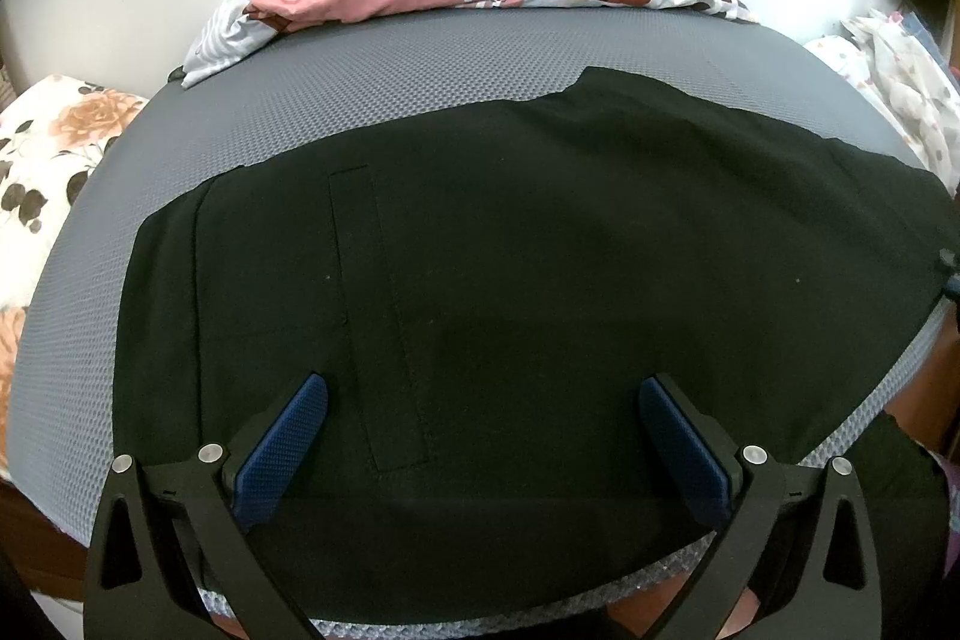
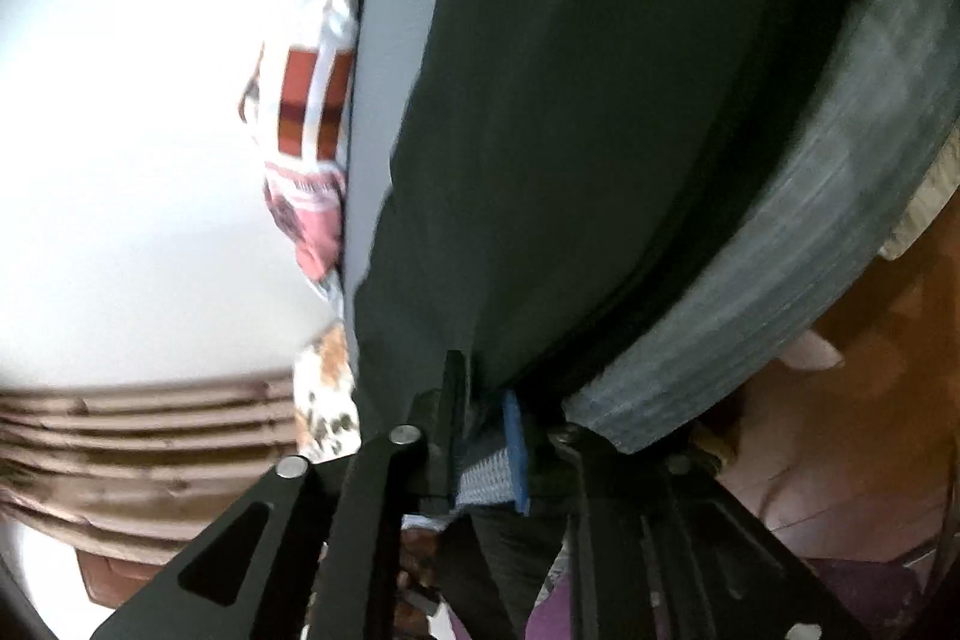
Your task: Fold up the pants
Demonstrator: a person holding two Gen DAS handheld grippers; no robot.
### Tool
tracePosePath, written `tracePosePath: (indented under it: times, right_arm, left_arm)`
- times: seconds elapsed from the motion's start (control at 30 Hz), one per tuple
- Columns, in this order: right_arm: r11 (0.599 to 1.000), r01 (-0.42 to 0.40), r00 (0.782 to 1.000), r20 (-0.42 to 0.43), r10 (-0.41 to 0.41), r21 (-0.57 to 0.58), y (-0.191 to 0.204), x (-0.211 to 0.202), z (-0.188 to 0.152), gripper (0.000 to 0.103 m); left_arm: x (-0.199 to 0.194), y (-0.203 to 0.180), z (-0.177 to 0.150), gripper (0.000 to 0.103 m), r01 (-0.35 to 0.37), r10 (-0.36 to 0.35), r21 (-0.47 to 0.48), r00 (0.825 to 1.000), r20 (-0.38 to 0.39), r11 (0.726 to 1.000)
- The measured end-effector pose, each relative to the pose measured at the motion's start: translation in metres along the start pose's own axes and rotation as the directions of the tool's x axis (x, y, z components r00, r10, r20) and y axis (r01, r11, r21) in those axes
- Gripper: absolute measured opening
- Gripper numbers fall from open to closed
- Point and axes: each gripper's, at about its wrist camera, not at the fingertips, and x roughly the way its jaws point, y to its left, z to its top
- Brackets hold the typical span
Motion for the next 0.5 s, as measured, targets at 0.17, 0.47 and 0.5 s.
tracePosePath:
  times: [0.17, 0.47, 0.5]
  right_arm:
    - [0.999, -0.025, 0.984, 0.18, 0.018, 0.036, -0.02, -0.065, 0.034, 0.028]
    - [0.996, 0.044, 0.897, 0.436, -0.072, 0.074, -0.059, -0.175, 0.093, 0.005]
    - [0.996, 0.04, 0.897, 0.436, -0.07, 0.077, -0.061, -0.179, 0.096, 0.005]
  left_arm:
    - [0.0, 0.0, 0.0, 0.103, 0.0, 0.0, 0.0, 1.0, 0.0, 1.0]
    - [0.0, 0.003, -0.001, 0.103, 0.0, 0.0, 0.001, 1.0, -0.001, 1.0]
    - [0.0, 0.004, -0.001, 0.103, -0.001, 0.001, 0.0, 1.0, -0.001, 1.0]
